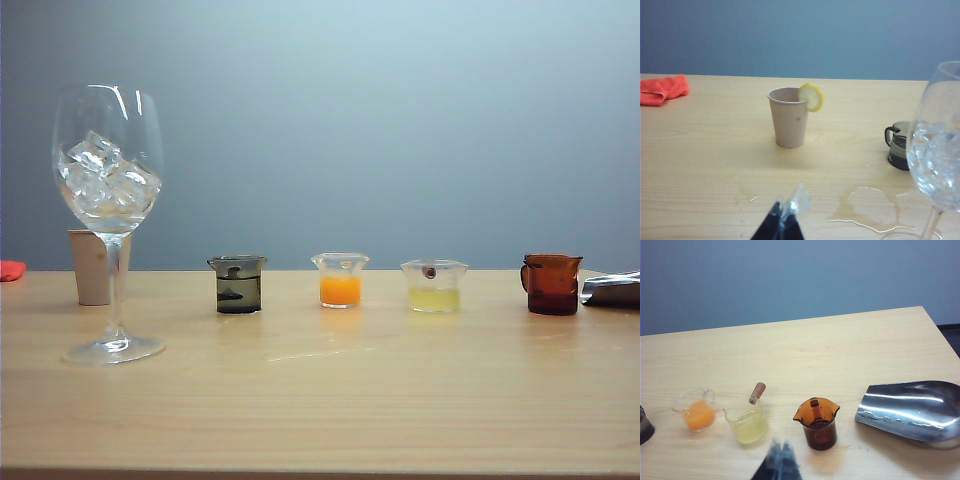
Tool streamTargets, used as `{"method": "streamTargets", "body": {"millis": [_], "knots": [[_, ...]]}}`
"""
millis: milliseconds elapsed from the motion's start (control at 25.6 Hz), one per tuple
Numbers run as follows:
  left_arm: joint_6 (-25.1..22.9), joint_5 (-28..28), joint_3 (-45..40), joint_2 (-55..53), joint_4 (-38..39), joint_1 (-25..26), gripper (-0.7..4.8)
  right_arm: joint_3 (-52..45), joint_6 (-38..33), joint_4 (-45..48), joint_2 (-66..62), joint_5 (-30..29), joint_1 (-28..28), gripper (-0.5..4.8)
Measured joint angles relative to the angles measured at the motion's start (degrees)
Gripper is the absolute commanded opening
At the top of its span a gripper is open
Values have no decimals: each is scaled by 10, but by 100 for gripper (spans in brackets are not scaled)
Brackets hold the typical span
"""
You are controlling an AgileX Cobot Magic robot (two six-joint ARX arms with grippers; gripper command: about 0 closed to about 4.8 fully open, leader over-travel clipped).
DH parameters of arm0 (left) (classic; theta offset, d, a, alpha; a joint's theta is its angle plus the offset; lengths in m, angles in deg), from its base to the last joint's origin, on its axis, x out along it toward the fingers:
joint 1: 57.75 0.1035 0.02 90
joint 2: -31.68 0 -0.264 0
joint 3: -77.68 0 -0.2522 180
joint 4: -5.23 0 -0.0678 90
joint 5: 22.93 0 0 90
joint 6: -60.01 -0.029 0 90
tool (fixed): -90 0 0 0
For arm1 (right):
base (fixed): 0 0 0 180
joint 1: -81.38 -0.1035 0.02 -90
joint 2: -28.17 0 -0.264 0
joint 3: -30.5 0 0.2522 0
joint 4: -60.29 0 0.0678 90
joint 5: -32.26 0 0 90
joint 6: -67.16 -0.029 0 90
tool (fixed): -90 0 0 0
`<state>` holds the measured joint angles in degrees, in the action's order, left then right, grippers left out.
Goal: Pick up the ice scoop on the desk filled with ice cubes, pour the ice into the goblet, and finally put the scoop back on the table.
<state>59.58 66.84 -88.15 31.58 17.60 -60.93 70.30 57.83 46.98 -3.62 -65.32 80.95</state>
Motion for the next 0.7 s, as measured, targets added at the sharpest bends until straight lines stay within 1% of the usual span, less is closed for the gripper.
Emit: {"method": "streamTargets", "body": {"millis": [78,234,702], "knots": [[0,0,0,0,0,0,5,0,0,0,0,0,0,-5],[0,-8,0,0,0,0,4,0,0,0,0,0,0,-5],[0,-9,0,0,1,0,4,0,0,0,0,0,0,-5]]}}
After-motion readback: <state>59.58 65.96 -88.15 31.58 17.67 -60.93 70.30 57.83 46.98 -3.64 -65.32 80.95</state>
